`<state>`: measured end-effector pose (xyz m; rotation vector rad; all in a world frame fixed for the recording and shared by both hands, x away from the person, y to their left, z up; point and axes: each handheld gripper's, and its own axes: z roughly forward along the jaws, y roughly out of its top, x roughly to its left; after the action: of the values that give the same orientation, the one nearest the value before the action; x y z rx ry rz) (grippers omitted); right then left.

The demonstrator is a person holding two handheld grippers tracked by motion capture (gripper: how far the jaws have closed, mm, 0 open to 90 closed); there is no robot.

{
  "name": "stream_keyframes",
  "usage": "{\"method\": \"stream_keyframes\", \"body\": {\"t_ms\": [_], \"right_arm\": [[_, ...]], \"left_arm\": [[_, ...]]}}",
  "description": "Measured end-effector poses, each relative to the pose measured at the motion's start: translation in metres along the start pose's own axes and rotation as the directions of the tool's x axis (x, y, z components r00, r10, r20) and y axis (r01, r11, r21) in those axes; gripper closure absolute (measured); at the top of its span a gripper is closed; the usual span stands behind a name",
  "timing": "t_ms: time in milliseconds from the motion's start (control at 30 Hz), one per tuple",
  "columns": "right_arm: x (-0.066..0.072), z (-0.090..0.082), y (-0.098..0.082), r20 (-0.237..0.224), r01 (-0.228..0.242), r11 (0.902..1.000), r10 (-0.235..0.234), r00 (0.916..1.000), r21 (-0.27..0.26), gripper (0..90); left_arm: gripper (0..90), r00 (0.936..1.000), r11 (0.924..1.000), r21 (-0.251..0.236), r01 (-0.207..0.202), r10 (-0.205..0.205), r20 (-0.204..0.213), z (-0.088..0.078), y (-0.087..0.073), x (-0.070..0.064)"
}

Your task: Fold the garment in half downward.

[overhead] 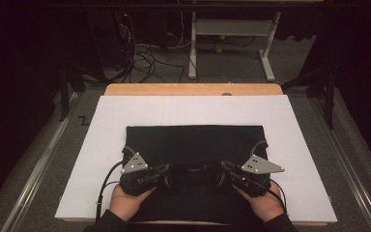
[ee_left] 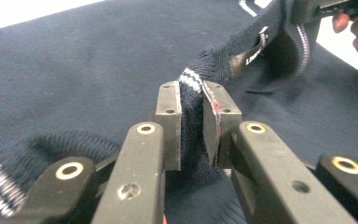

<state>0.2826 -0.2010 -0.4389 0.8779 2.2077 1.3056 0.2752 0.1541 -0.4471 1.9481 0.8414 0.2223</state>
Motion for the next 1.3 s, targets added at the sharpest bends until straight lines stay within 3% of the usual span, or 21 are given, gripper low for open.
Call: {"method": "stream_keyframes", "body": {"t_ms": [267,633,767,833,1033,1100,1300], "right_arm": [[0.016,-0.025,-0.007,-0.039,0.009,0.9996,-0.010,0.9992,-0.025,81.4],[0.033,-0.043,-0.022,-0.073,0.022,0.9997,-0.022,0.9971,0.001,80.8],[0.034,-0.047,-0.025,-0.109,-0.010,0.9999,0.009,0.9940,-0.005,74.9],[0.034,-0.049,-0.025,-0.124,-0.023,0.9996,0.021,0.9921,-0.016,73.0],[0.031,-0.049,-0.026,-0.100,-0.033,0.9994,0.031,0.9945,-0.014,66.5],[0.029,-0.048,-0.028,-0.085,-0.034,0.9994,0.033,0.9958,-0.010,62.2],[0.020,-0.042,-0.034,-0.036,-0.046,0.9989,0.046,0.9983,0.003,47.8]], "left_arm": [[74.3,0.9991,0.9991,-0.016,-0.039,0.040,0.015,-0.017,-0.005,-0.019],[73.7,0.9972,0.9983,0.005,-0.059,0.058,0.047,-0.028,-0.023,-0.042],[63.9,0.9972,0.9987,-0.023,-0.045,0.046,0.059,-0.033,-0.023,-0.048],[60.4,0.9972,0.9973,-0.045,-0.058,0.060,0.044,-0.036,-0.021,-0.050],[51.8,0.9997,0.9992,-0.033,-0.023,0.023,0.003,-0.036,-0.025,-0.034],[47.4,0.9996,0.9994,-0.031,-0.015,0.015,-0.025,-0.035,-0.026,-0.028],[39.7,0.9989,0.9997,-0.024,0.007,-0.008,-0.047,-0.033,-0.031,-0.014]]}}
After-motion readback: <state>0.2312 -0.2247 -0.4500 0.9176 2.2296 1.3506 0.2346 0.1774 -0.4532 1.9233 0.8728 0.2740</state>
